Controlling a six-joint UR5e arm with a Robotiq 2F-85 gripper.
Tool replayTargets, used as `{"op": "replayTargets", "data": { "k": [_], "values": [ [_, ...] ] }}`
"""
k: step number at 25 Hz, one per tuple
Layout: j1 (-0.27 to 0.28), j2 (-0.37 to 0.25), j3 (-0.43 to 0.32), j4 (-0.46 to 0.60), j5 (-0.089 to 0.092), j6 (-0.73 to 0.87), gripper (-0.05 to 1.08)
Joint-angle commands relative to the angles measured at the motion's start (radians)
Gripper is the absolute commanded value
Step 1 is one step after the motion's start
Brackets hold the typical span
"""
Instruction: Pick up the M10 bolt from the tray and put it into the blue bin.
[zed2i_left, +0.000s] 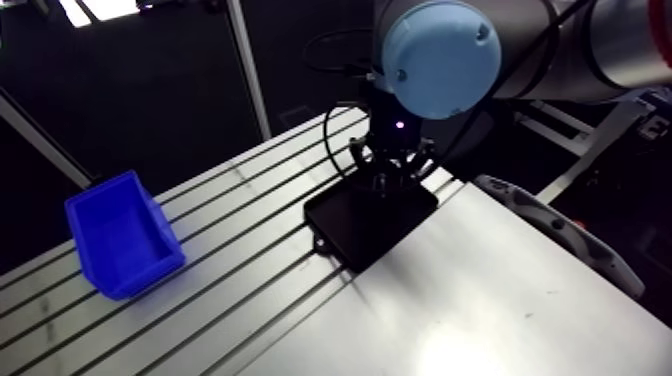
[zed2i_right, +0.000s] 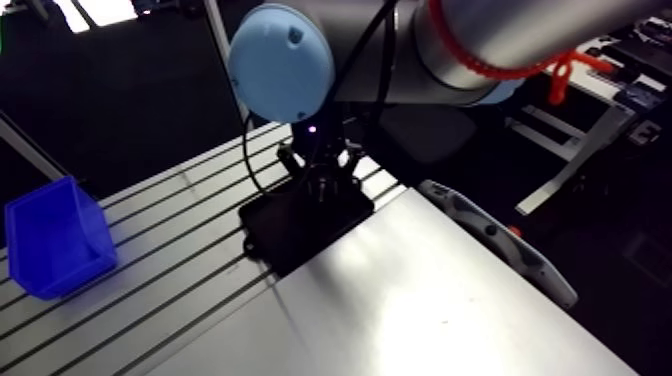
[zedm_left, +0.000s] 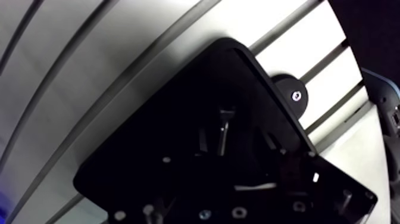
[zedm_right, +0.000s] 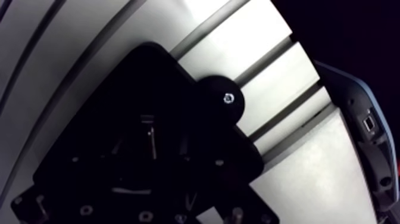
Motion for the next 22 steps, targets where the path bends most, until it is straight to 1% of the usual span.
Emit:
{"op": "replayTargets", "data": {
  "k": [1,13,22],
  "values": [
    [0.002,0.002,-0.001,-0.003,0.000,0.001,0.51],
    [0.002,0.004,0.001,-0.012,0.000,0.000,0.67],
    [0.002,0.010,0.001,-0.017,-0.002,0.000,0.71]
  ]
}}
